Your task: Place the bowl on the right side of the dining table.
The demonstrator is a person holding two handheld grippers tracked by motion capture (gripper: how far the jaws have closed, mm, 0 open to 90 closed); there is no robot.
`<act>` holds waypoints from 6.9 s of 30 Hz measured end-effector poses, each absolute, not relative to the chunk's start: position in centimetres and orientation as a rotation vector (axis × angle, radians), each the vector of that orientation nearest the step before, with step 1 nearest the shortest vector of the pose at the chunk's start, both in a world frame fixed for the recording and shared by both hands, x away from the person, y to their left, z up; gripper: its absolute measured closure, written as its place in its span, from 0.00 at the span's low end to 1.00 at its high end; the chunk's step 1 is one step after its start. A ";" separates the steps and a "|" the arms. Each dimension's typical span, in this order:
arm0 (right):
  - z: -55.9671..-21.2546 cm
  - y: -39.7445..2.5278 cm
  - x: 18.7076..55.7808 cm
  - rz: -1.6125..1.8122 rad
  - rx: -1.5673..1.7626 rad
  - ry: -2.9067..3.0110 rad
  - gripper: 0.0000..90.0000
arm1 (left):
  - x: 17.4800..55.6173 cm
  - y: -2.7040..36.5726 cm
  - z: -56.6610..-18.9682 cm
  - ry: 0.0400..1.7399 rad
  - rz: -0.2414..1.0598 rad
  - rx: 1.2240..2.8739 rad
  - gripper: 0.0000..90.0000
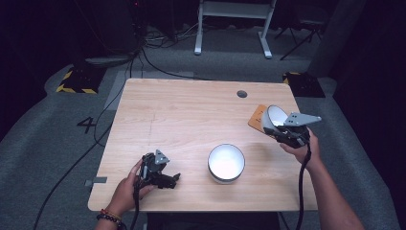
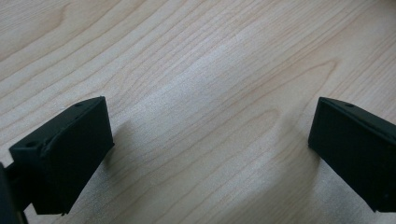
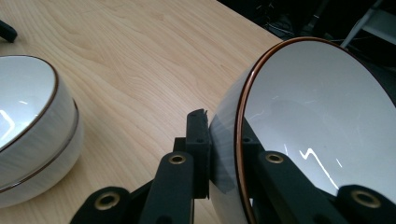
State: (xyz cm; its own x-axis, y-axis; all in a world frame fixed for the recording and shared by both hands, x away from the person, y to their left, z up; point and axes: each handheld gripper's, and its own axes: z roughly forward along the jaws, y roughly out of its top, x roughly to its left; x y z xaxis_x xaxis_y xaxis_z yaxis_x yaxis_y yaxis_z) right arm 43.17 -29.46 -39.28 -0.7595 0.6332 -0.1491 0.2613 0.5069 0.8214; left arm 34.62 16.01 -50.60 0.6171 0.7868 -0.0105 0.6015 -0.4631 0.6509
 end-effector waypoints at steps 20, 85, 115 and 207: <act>-40.8 -29.2 46.8 1.045 0.808 2.306 0.91 | 34.6 16.0 -50.6 1.086 0.389 2.222 0.00; -45.5 -28.9 53.9 0.880 1.009 2.371 0.86 | 34.6 16.0 -50.6 1.086 0.390 2.221 0.00; -44.4 -29.9 53.3 1.034 1.044 2.327 0.80 | 34.6 16.0 -50.6 1.085 0.390 2.221 0.00; -42.5 -31.5 39.0 0.891 0.790 2.329 0.27 | 34.6 16.0 -50.6 1.086 0.390 2.221 0.00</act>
State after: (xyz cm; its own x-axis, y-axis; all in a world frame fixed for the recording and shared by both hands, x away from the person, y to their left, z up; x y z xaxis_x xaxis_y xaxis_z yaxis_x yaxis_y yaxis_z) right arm 39.00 -31.48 -42.47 -0.6947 0.6724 -0.2557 0.3302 0.6138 0.7170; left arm 34.62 16.01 -50.59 0.6170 0.7869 -0.0092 0.6012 -0.4637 0.6508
